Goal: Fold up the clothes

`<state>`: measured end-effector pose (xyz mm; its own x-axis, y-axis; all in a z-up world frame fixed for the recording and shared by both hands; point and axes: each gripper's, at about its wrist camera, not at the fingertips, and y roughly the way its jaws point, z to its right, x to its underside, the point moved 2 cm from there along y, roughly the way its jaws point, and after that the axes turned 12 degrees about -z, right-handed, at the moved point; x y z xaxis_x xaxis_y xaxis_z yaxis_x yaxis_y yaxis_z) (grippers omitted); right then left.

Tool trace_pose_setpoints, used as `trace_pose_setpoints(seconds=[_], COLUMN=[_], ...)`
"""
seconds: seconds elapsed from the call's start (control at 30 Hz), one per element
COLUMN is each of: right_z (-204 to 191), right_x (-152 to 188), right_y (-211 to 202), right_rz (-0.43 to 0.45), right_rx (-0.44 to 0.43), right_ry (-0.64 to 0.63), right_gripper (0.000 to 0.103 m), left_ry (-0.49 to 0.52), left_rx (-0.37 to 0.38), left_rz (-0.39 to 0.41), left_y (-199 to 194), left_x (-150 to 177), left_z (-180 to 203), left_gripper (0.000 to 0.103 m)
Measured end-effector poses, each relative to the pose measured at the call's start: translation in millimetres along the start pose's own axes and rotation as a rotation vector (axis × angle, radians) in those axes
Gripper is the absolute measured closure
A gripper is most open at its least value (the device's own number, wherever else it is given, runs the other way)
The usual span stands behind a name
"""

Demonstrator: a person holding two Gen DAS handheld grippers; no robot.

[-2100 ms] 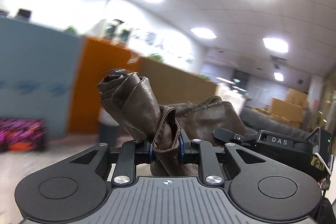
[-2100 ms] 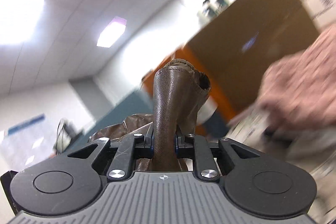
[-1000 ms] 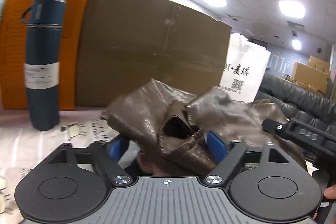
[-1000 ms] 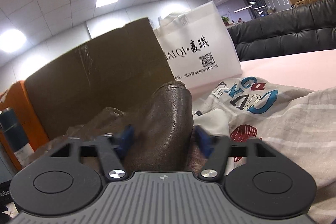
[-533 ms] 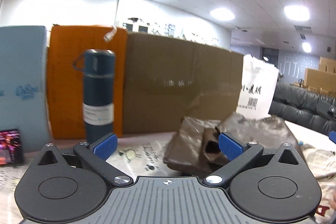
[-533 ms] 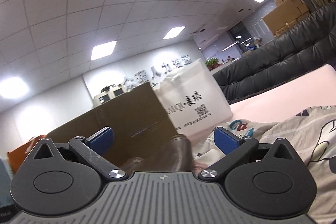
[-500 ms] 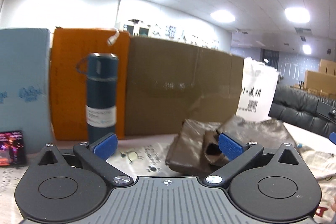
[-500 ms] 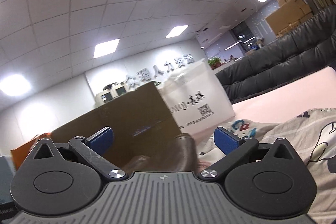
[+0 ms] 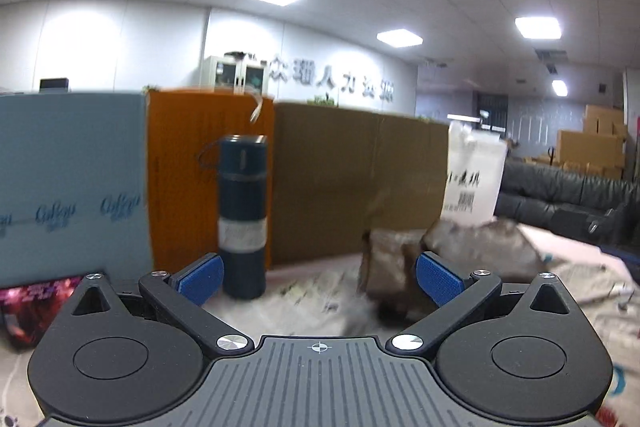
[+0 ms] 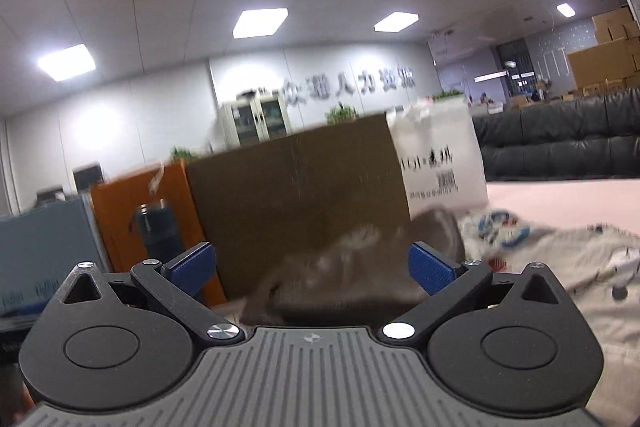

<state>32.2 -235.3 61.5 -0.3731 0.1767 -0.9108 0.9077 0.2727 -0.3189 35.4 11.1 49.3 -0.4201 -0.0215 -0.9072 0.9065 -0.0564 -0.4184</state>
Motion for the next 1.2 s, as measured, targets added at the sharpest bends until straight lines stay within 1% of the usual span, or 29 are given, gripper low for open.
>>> trace_pose_setpoints(seconds=[0.1,0.17,0.23,0.37,0.5,0.57,0.6,0.7,0.83,0.9,1.2], right_z=[-7,-8,-8,-4,4,9,12,17,17,18,20], right_x=[24,36,46,58,69,74,76,81,84,84,83], right_y=[22,33,43,57,73,86,92,105,106,106,107], right_rz=[-0.097,-0.143,-0.19,-0.251,-0.336,-0.39,-0.419,-0.498,-0.505,-0.504,-0.505], right_rx=[0.06,0.096,0.126,0.19,0.266,0.319,0.334,0.345,0.352,0.347,0.342], right_ry=[-0.022,-0.032,-0.045,-0.071,-0.087,-0.095,-0.094,-0.085,-0.093,-0.087,-0.081], right_gripper=[0.0,0.0,0.0,0.0,0.0,0.0,0.0,0.0,0.0,0.0,0.0], left_ry=[0.002,0.003,-0.008,-0.025,0.015,0.024,0.027,0.037,0.055,0.066,0.068], left_rx=[0.004,0.008,0.035,0.069,0.052,0.045,0.041,0.028,0.006,-0.004,-0.004], left_rz=[-0.063,-0.105,-0.145,-0.217,-0.32,-0.35,-0.364,-0.406,-0.455,-0.457,-0.461], left_y=[14,24,35,57,81,86,88,96,104,103,104], left_x=[13,21,29,44,57,60,61,64,69,69,69], left_z=[-7,-12,-15,-12,-1,0,1,3,6,7,7], left_gripper=[0.0,0.0,0.0,0.0,0.0,0.0,0.0,0.0,0.0,0.0,0.0])
